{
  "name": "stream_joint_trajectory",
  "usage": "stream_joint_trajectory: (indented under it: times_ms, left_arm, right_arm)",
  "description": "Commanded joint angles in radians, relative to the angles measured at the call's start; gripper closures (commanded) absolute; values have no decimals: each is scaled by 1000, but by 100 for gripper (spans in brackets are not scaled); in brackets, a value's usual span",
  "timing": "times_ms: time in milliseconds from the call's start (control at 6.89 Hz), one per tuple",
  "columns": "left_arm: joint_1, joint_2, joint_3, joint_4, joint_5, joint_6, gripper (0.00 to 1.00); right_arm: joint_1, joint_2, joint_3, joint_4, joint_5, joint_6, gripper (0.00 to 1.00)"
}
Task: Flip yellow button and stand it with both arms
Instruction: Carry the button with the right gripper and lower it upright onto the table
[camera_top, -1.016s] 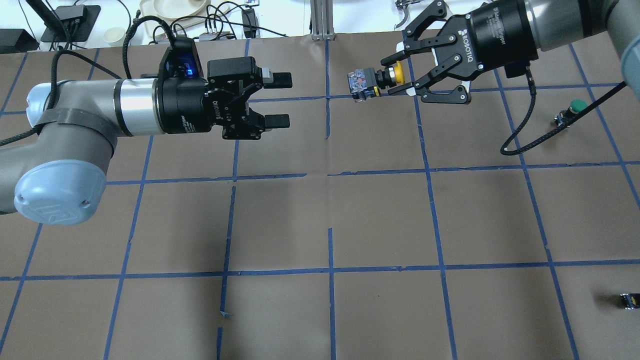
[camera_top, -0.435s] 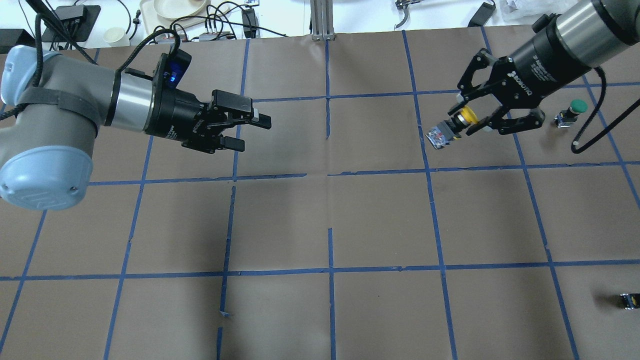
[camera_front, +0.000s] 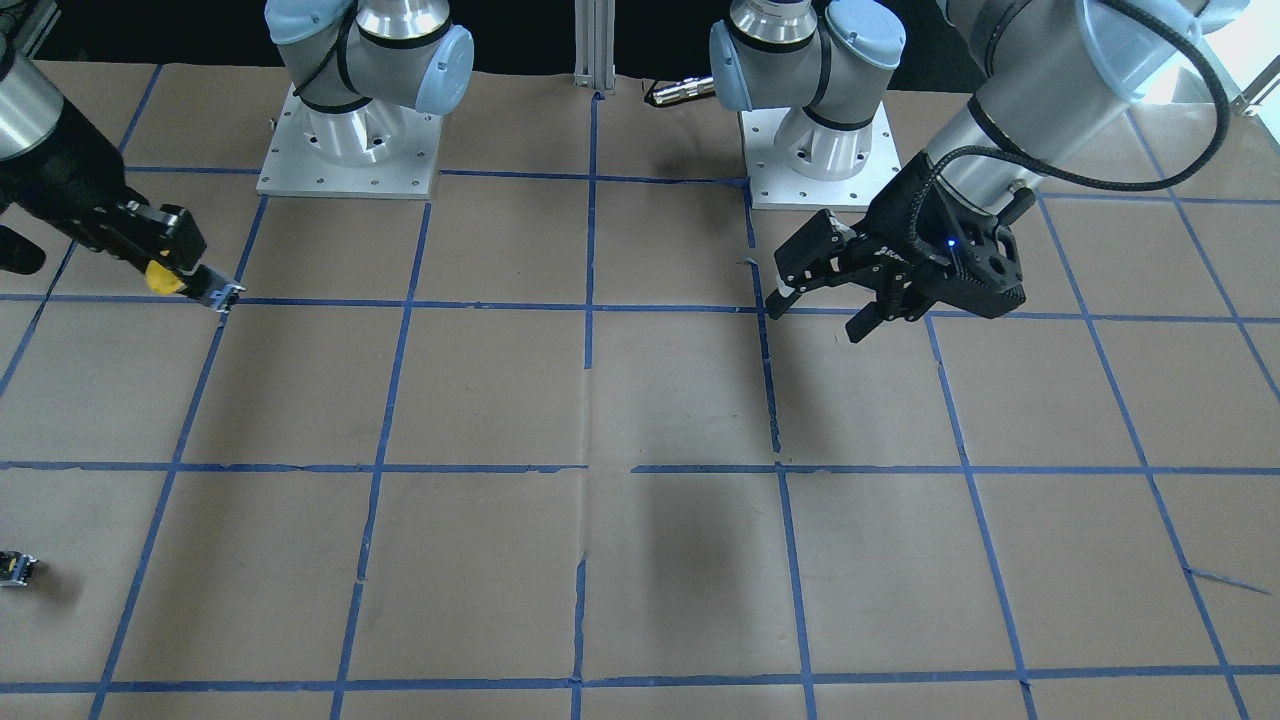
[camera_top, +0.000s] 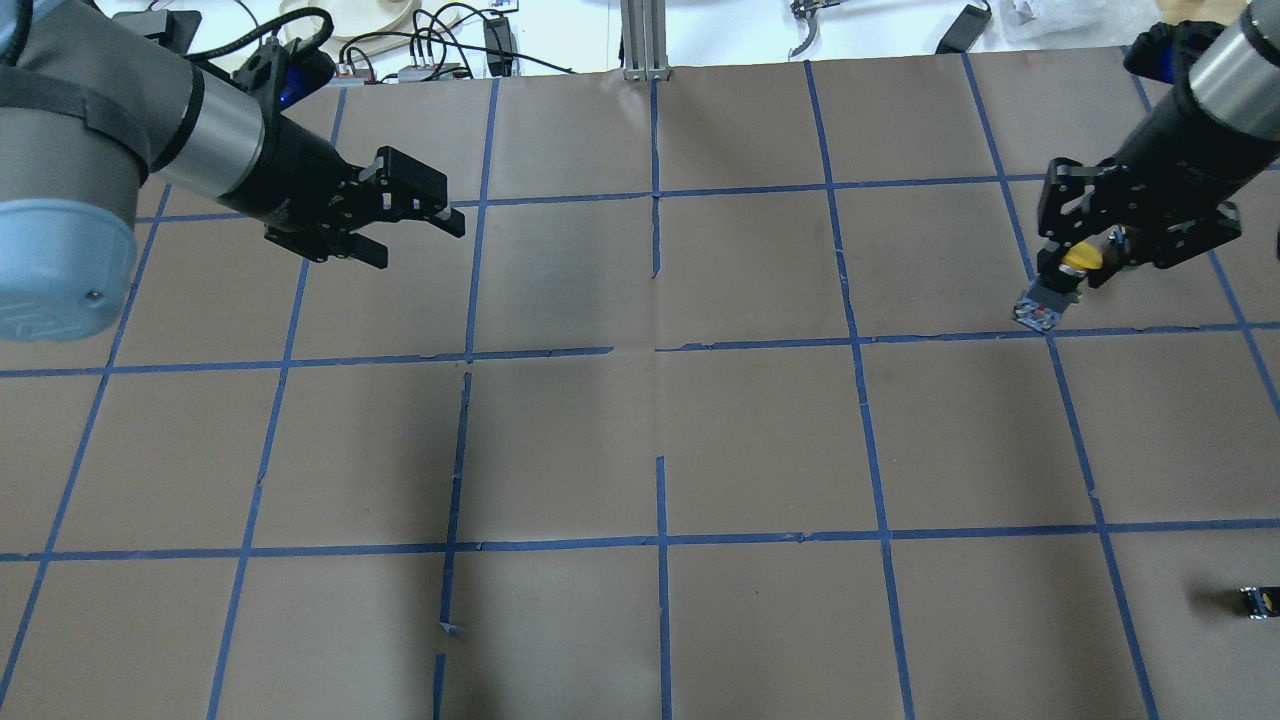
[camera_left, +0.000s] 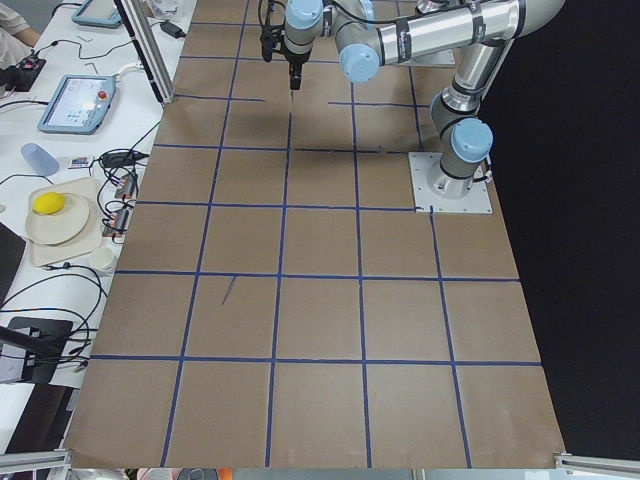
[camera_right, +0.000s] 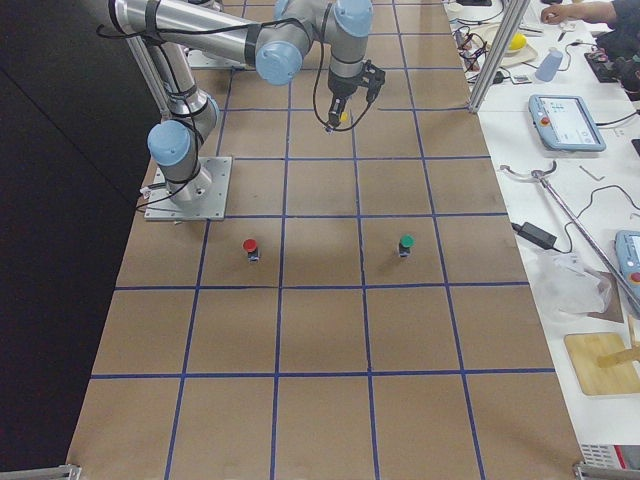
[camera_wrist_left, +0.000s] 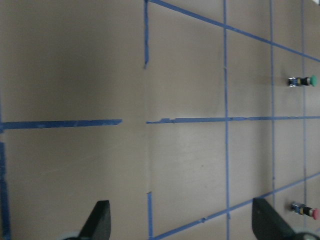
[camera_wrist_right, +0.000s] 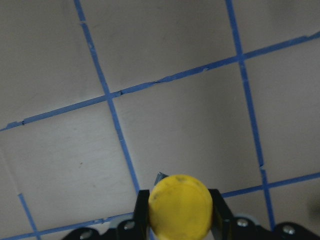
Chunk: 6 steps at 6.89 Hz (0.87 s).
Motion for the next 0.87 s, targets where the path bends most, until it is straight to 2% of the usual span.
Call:
stream_joint_trajectory:
  times_ms: [0,145,290,726]
  left_arm:
    - [-62,-3,131,-120,278,6,0]
    - [-91,-3,205,-204,396,6,0]
    - [-93,3,256,-258,431,6,0]
    - [-67,6,244,-262,428,-8,0]
  right_arm:
    - [-134,4,49,-147,-60,-307,81]
    - [-189,-1,116,-248,-66,-468,81]
    - [-229,-1,183,-324,-59,-550,81]
    - [-349,8,346,-589,-21,-782,81]
